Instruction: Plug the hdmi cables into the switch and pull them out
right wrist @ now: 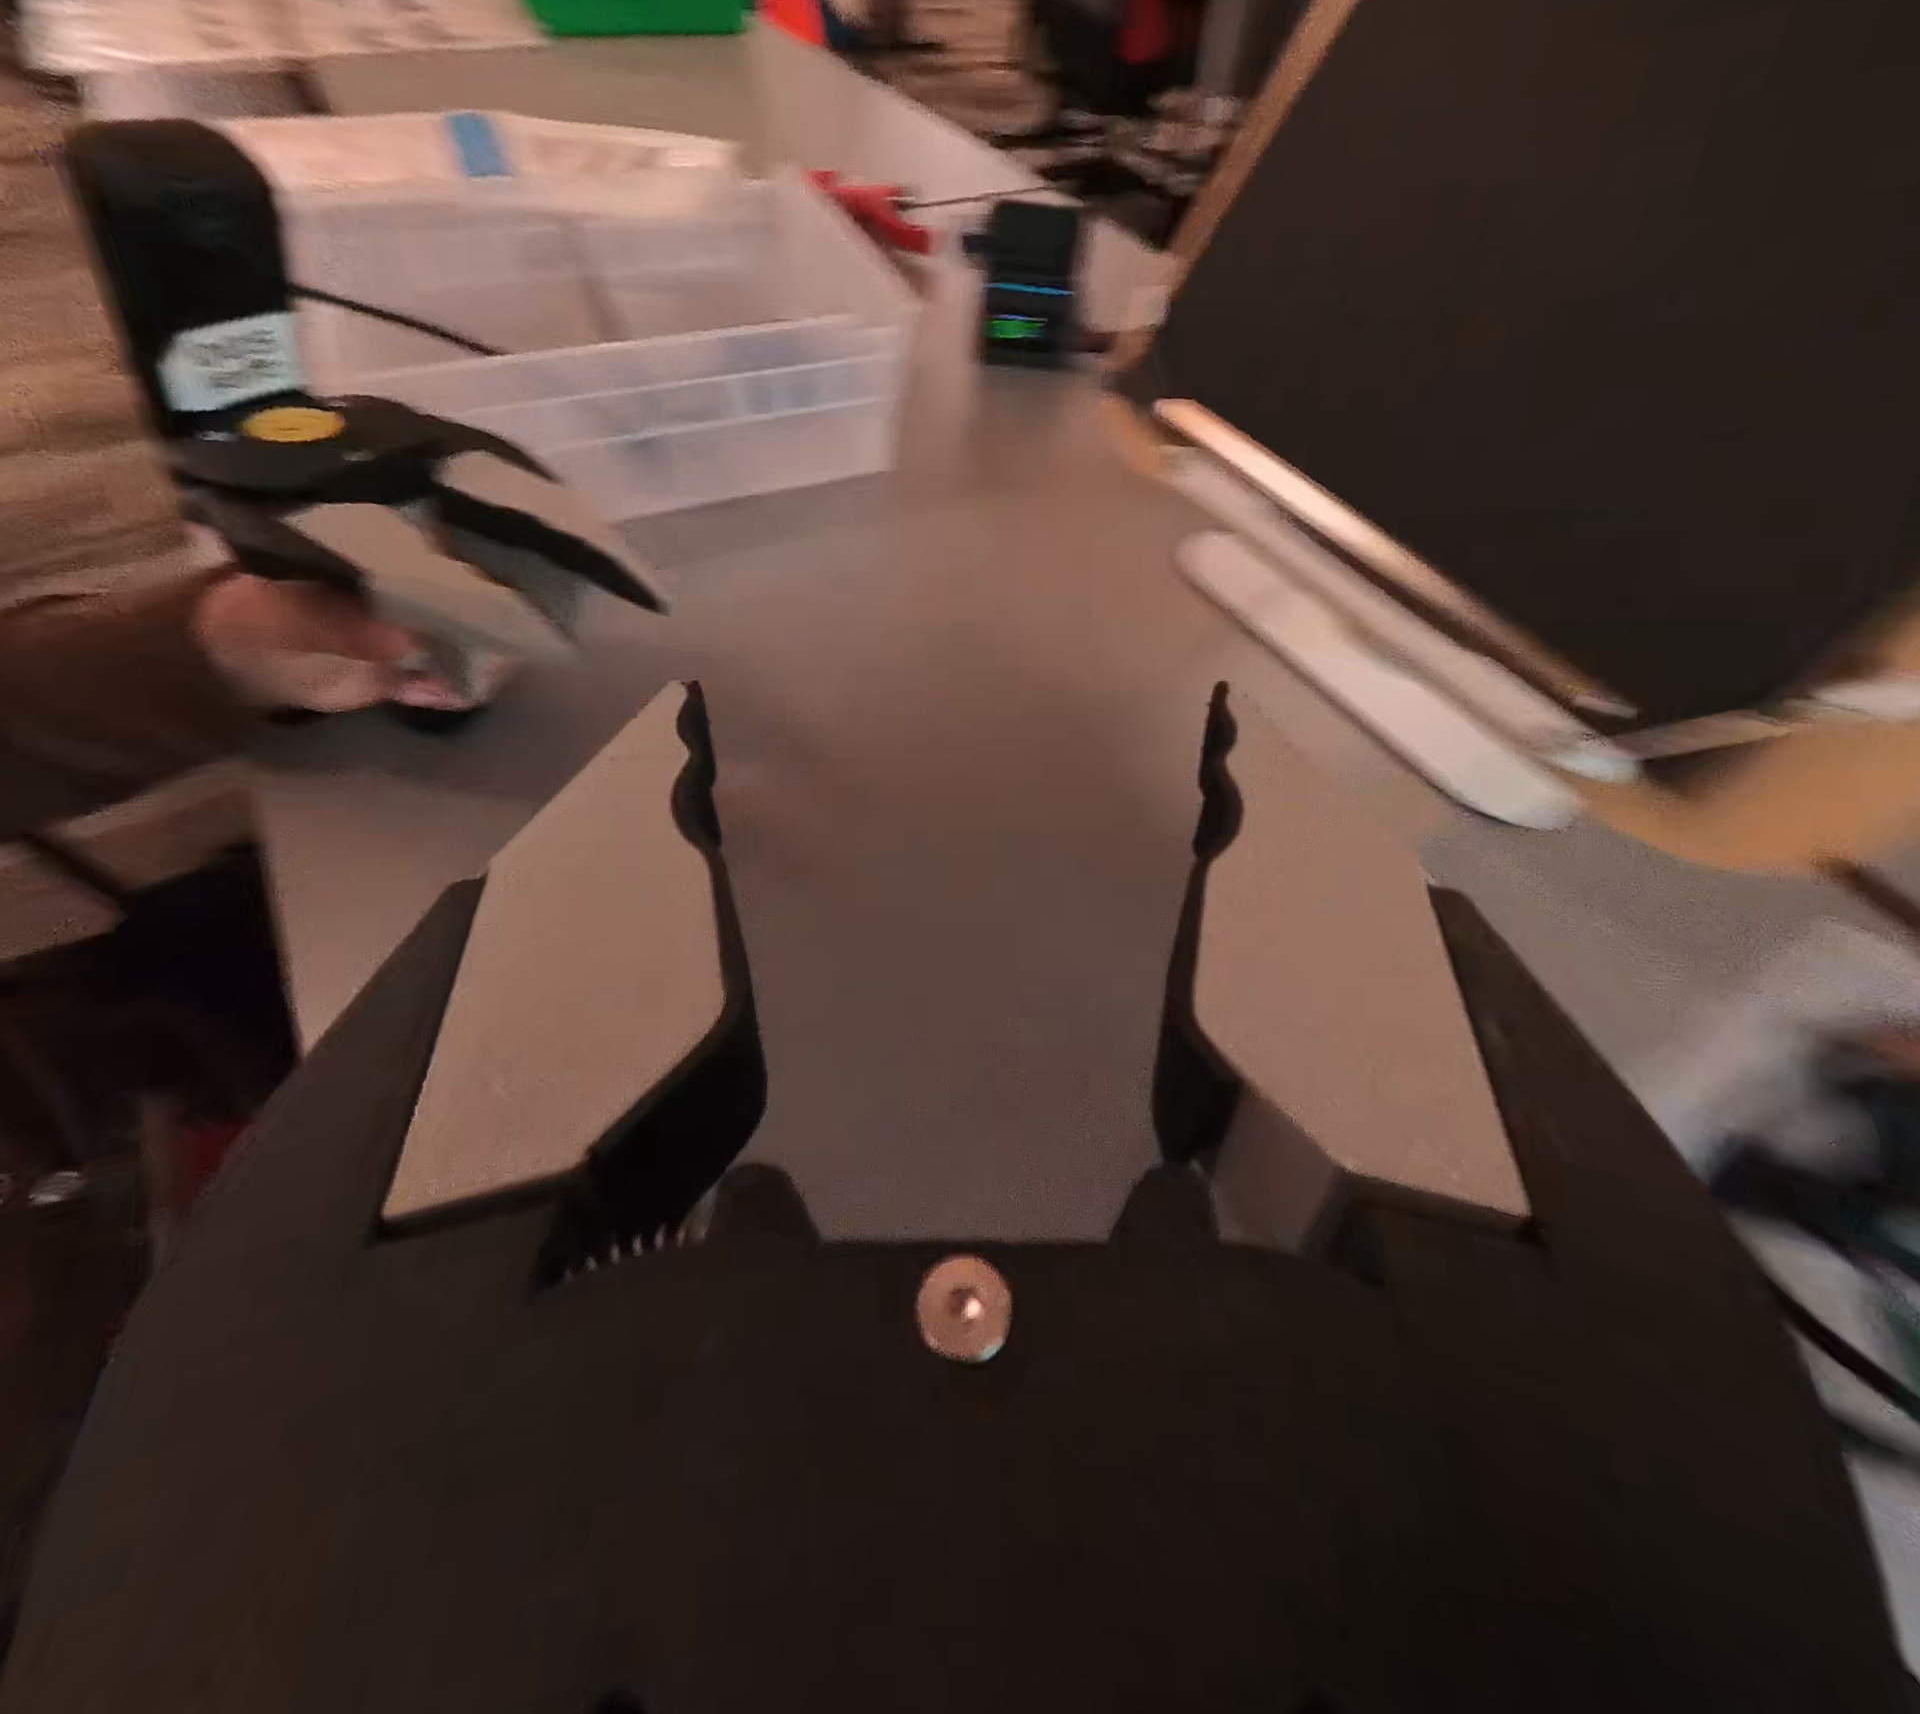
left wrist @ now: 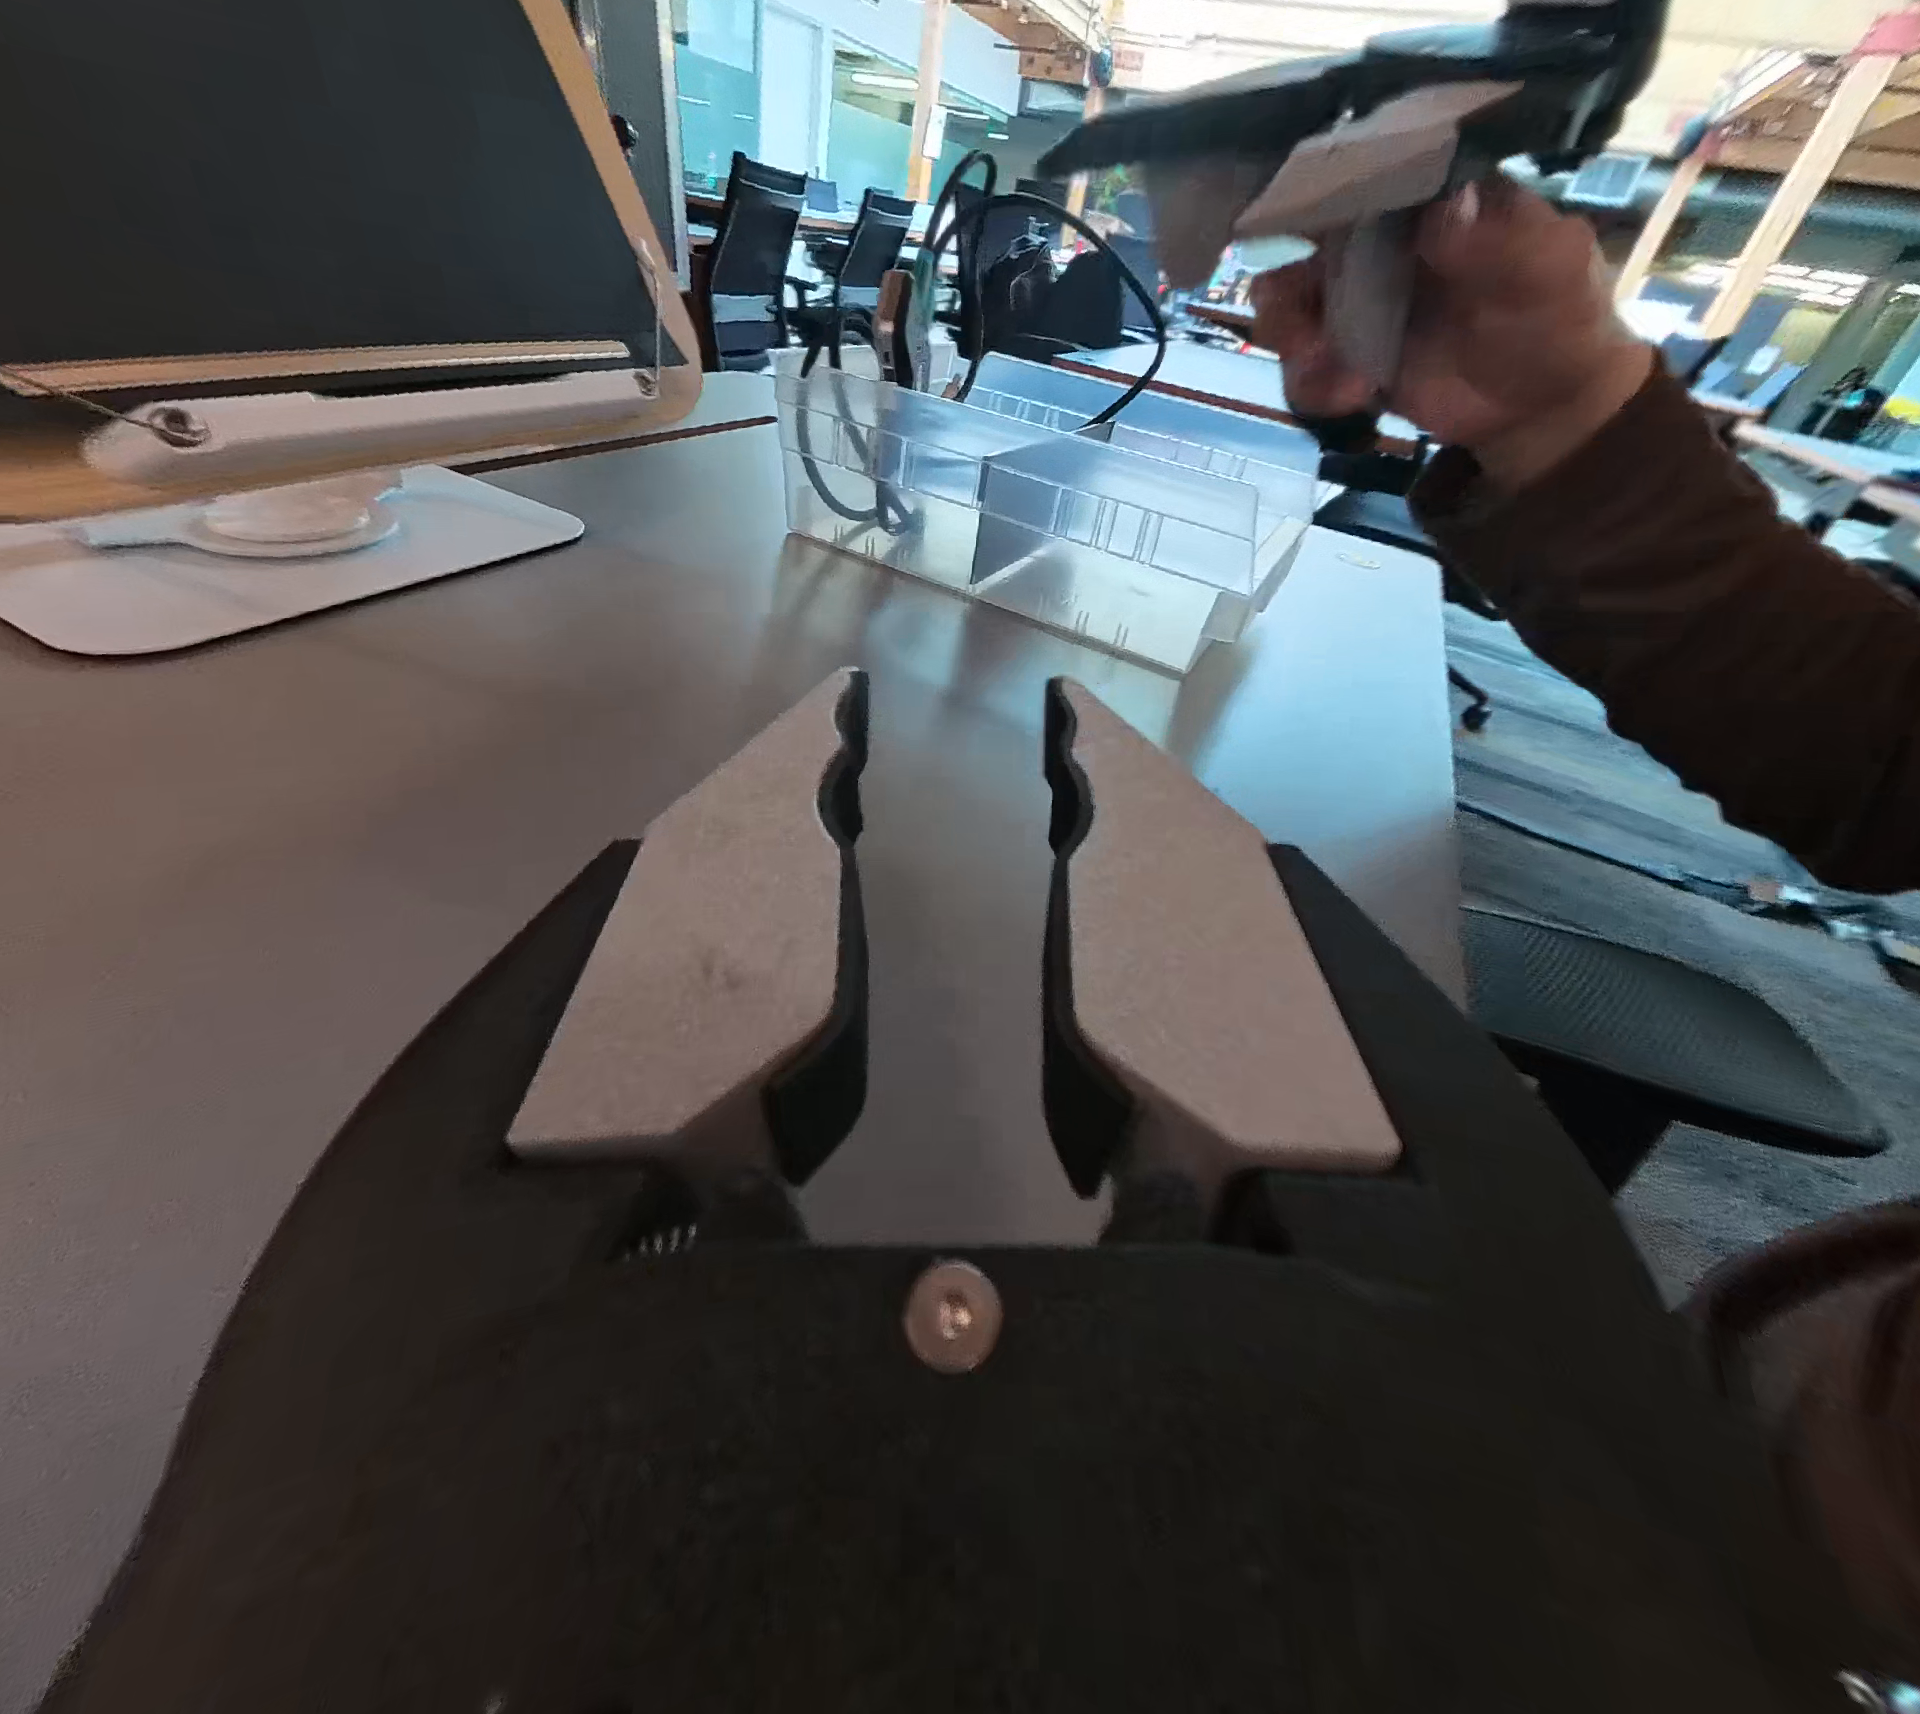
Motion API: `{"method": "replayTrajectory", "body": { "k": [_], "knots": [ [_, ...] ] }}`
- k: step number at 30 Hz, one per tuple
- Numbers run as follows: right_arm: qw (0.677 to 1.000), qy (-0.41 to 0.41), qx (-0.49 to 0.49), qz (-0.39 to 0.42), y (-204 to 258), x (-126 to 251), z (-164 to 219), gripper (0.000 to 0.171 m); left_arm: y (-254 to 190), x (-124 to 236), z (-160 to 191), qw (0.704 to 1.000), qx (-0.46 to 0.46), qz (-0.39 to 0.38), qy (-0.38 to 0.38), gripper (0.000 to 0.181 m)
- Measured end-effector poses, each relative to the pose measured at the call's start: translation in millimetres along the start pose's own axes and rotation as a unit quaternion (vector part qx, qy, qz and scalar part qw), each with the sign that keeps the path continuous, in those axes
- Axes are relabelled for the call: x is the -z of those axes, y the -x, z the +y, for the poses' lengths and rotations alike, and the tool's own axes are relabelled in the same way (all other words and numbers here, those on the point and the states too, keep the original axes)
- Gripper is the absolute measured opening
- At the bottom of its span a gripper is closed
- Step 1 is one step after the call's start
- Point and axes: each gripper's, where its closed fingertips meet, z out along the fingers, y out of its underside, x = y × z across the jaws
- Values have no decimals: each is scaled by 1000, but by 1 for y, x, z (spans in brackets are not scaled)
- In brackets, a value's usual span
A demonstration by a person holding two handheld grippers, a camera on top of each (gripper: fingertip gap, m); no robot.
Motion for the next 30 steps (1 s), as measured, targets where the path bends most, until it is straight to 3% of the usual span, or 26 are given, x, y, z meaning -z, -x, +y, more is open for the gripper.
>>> {"method": "replayTrajectory", "body": {
  "k": [2,5,9,14,23,30],
  "knots": [
    [997,4,-16,-78,33,-57,17,84,0,-2,2,1000,-15,-13,9,25],
    [990,86,-54,-95,31,-135,69,79,-6,-7,9,999,-42,-11,32,26],
    [985,128,-83,-81,6,-187,101,73,-9,-5,8,998,-63,-13,26,26],
    [970,181,-109,-117,6,-200,119,76,-11,-5,8,998,-59,-2,24,28],
    [975,196,-63,-87,5,-199,125,77,-10,-10,14,995,-88,-26,50,39],
    [975,196,-73,-68,-4,-192,129,75,-3,-5,9,989,-121,-77,32,34]
  ]
}}
